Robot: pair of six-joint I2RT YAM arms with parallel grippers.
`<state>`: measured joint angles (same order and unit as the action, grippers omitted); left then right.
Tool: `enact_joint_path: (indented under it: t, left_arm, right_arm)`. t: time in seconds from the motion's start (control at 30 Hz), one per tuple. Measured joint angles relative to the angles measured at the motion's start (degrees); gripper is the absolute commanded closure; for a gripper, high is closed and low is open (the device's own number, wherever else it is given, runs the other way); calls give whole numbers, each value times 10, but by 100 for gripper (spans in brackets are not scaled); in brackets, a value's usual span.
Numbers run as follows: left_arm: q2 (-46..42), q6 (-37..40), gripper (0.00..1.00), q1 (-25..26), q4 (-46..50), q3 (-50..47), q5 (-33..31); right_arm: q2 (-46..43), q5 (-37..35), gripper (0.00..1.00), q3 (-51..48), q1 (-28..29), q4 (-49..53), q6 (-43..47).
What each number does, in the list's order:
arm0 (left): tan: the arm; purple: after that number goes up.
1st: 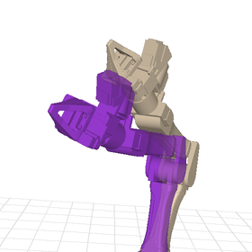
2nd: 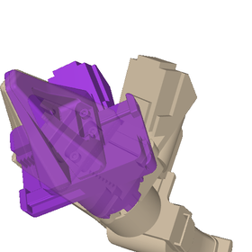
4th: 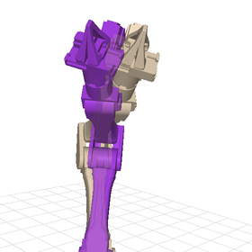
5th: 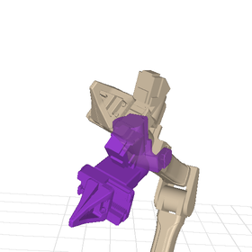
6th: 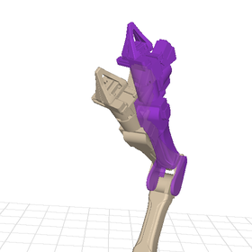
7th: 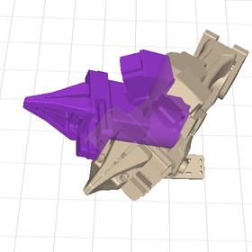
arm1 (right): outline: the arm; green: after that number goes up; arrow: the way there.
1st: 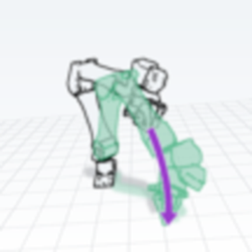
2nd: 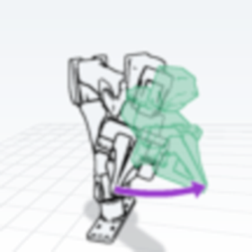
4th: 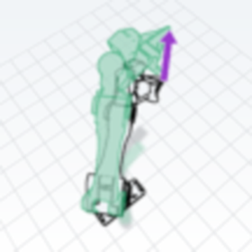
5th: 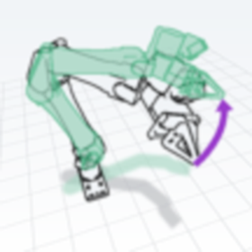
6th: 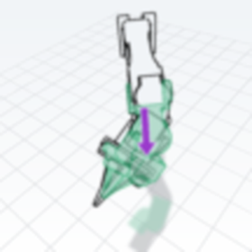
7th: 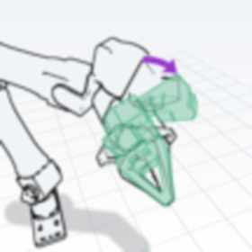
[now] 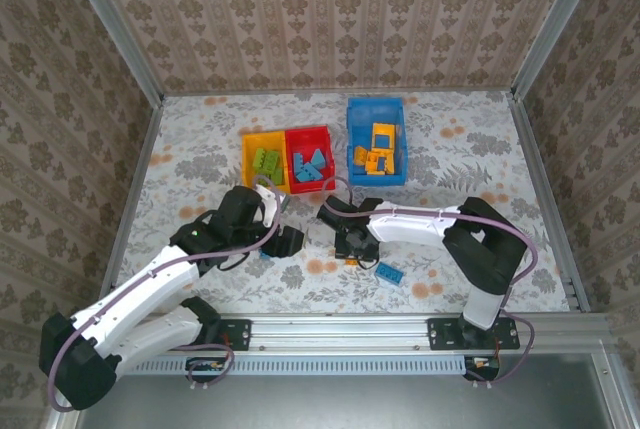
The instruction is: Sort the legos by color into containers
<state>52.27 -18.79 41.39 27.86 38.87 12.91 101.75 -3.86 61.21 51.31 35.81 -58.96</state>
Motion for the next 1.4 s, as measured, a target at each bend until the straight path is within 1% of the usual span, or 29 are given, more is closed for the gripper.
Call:
enact_joint_path:
  t: [0.07, 0.17, 0.27, 0.37, 0.43, 0.53, 0.6, 0.7, 0.83, 1.0, 1.13, 1.23, 1.3, 1.4]
  left_arm:
    - [0, 0, 24, 0, 0, 0, 0]
    - [4, 0, 24, 0, -1, 1, 0]
    - [20, 0, 24, 0, -3, 15, -1]
    - [56, 0, 24, 0, -20, 47, -1]
    - [92, 0, 24, 0, -42, 75, -3]
    - [139, -3, 24, 0, -71, 108, -3]
    - [180, -5, 25, 0, -91, 136, -3]
    - [247, -7, 25, 2, -108, 194, -7]
    - [314, -7, 25, 9, -120, 266, -26]
    - [391, 6, 25, 47, -115, 372, -86]
    - [428, 22, 25, 83, -115, 412, -135]
    - [454, 33, 25, 104, -113, 430, -164]
    - [468, 39, 25, 111, -110, 438, -179]
    - [477, 45, 25, 115, -101, 440, -195]
  right_arm:
    - [-1, -5, 72, 7, -1, 2, 5]
    - [-7, -29, 74, 19, -5, 9, 17]
    - [-45, -60, 75, 24, -25, 22, 40]
    - [-104, -92, 75, 29, -77, 26, 81]
    - [-136, -107, 74, 36, -123, 11, 118]
    - [-148, -108, 74, 43, -180, -31, 167]
    - [-142, -92, 74, 47, -220, -70, 198]
    - [-98, -57, 74, 86, -266, -100, 228]
    - [-17, -14, 74, 159, -305, -134, 257]
    - [78, 41, 72, 249, -322, -139, 277]
    - [132, 73, 70, 293, -331, -142, 278]
    - [173, 92, 63, 328, -340, -141, 277]
    - [194, 102, 53, 350, -347, -135, 276]
    - [215, 112, 42, 374, -354, -129, 275]
